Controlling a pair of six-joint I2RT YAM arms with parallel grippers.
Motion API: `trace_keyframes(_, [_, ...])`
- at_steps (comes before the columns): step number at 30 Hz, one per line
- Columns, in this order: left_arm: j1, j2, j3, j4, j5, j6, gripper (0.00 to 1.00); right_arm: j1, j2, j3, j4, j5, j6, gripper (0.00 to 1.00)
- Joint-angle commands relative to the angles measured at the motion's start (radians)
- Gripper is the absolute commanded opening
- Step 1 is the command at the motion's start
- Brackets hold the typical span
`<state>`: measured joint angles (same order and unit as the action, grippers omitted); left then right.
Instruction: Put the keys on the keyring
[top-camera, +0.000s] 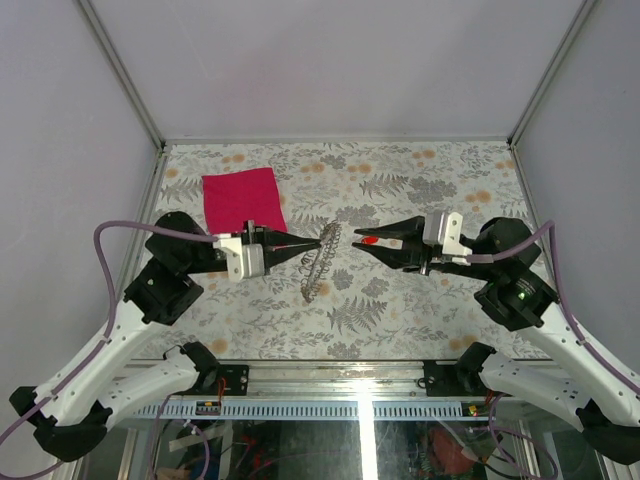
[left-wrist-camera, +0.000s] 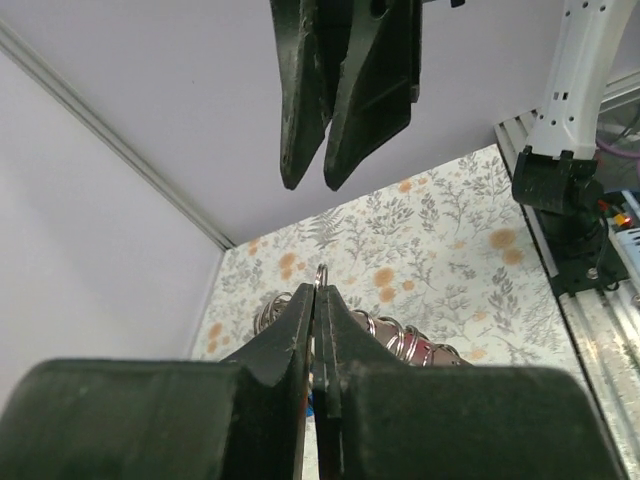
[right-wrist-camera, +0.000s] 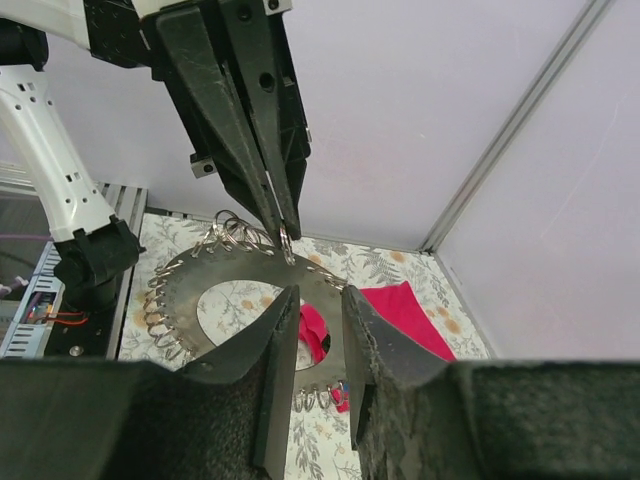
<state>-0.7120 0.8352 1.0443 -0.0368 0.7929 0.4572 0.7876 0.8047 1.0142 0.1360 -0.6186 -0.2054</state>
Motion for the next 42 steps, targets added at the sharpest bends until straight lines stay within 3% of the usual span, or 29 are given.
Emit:
trace_keyframes(1, [-0.004,-0.022,-0.005,0.078,0.066,0.198,0.00,0.007,-0.015,-0.008,0.017,0.024,-0.029,0.29])
trace_keyframes(7, [-0.005,-0.023,-0.004,-0.051,0.136,0.514,0.00,0.007,-0.013,-0.019,0.016,0.007,-0.067,0.29])
trace_keyframes(13, [-0.005,-0.040,-0.029,-0.051,0.112,0.648,0.00,0.007,-0.007,-0.053,0.007,-0.031,-0.168,0.31])
trace_keyframes(24, [-0.004,-0.032,-0.017,-0.058,0.057,0.633,0.00,0.016,0.046,-0.041,0.034,-0.075,-0.279,0.32])
trace_keyframes(29, [-0.004,-0.022,-0.012,-0.058,0.037,0.607,0.00,0.064,0.091,0.002,0.013,-0.028,-0.317,0.33])
trace_keyframes(42, [-0.005,-0.012,-0.001,-0.081,0.004,0.601,0.00,0.095,0.127,0.057,0.027,0.033,-0.305,0.37])
